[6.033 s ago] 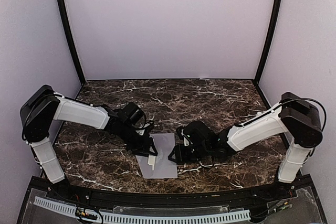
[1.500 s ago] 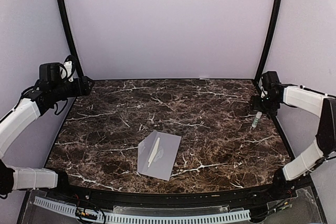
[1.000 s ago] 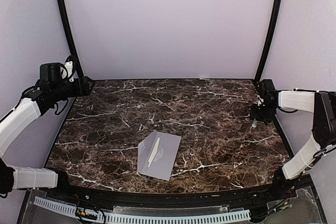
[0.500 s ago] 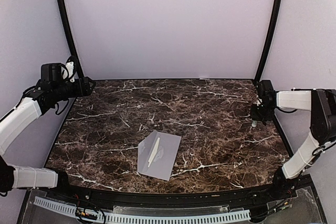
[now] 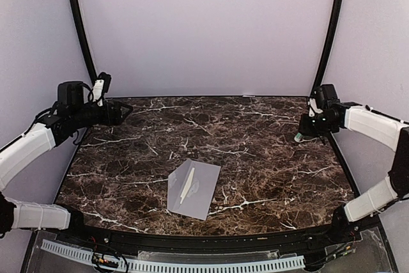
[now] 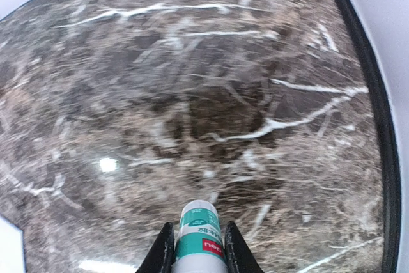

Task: Place the letter into the envelope and seal it
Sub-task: Open the solid glue cap from the solid glue.

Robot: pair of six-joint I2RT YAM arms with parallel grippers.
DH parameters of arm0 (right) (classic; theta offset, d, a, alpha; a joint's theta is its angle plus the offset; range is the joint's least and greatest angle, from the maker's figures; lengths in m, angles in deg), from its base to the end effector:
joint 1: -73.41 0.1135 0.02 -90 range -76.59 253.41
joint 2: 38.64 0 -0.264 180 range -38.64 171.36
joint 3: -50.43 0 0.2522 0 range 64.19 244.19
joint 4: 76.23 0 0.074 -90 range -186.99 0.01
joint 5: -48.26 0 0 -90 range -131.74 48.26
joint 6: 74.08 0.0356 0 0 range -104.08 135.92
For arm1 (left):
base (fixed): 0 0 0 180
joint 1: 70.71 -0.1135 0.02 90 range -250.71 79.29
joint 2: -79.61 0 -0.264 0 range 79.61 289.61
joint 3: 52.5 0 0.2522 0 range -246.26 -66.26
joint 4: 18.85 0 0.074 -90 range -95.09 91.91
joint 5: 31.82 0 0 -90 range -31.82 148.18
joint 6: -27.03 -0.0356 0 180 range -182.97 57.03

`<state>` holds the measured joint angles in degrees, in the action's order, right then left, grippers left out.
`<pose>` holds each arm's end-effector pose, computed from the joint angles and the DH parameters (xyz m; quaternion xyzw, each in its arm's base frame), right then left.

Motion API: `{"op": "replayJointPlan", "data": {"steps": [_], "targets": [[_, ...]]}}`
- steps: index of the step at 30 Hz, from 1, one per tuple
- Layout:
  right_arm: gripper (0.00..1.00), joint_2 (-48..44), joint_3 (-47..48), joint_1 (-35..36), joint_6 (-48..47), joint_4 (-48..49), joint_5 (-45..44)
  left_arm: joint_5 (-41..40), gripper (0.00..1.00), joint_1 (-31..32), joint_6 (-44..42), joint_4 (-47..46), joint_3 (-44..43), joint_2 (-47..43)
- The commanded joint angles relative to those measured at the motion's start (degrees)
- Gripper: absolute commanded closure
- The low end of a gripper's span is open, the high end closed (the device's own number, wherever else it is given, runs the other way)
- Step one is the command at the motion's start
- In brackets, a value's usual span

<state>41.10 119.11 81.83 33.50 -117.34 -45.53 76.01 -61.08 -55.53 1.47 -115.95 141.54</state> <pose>0.2849 0.0398 0.2384 0.0862 0.9416 0.0424 0.3227 0.2447 -0.0526 0.3184 0.1055 0.8014 -0.2100 0.5500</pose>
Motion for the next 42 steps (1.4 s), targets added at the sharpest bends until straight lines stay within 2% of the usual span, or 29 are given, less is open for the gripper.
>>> {"op": "replayJointPlan", "data": {"steps": [1, 6, 9, 14, 20, 26, 30, 32, 37, 40, 42], "targets": [[0.9, -4.06, 3.76, 7.28, 0.78, -1.65, 11.67, 9.43, 0.2, 10.32, -3.67, -5.92, 2.33, -1.22], [0.91, -4.9, 6.05, 19.11, 3.3, 2.83, 24.82, 19.85, 0.2, 21.56, -2.39, -15.74, 2.09, 3.46], [0.91, -2.71, 10.59, 27.57, 2.64, 3.19, 29.22, 21.53, 0.2, 30.48, -4.25, -15.62, -2.0, 10.0], [0.91, 0.2, 15.27, 37.8, 2.37, 5.49, 32.9, 23.99, 0.22, 38.11, -6.47, -14.71, -7.57, 17.84], [0.91, 2.05, 16.44, 43.37, 3.08, 9.01, 35.11, 25.69, 0.22, 40.27, -4.81, -18.54, -6.05, 19.61], [0.91, 4.76, 17.75, 45.62, 3.17, 10.03, 37.4, 27.07, 0.23, 40.38, -3.23, -21.04, -4.51, 19.0], [0.91, 5.84, 18.83, 45.98, 3.38, 10.08, 37.45, 27.58, 0.39, 40.38, -3.86, -19.2, -4.92, 19.85], [0.91, 6.16, 19.33, 45.98, 3.21, 9.93, 37.52, 27.45, 0.42, 40.41, -4.48, -18.09, -5.22, 20.09], [0.91, 6.12, 20.3, 45.96, 2.85, 9.41, 37.37, 26.34, 0.46, 40.39, -5.94, -15.54, -5.97, 20.56], [0.91, 5.91, 20.64, 45.97, 2.56, 8.87, 37.37, 26.2, 0.42, 40.39, -6.19, -15.16, -6.01, 20.55], [0.91, 6.03, 20.68, 45.95, 2.39, 8.52, 37.52, 25.79, 0.5, 40.47, -6.29, -15.22, -6.01, 20.35]]}}
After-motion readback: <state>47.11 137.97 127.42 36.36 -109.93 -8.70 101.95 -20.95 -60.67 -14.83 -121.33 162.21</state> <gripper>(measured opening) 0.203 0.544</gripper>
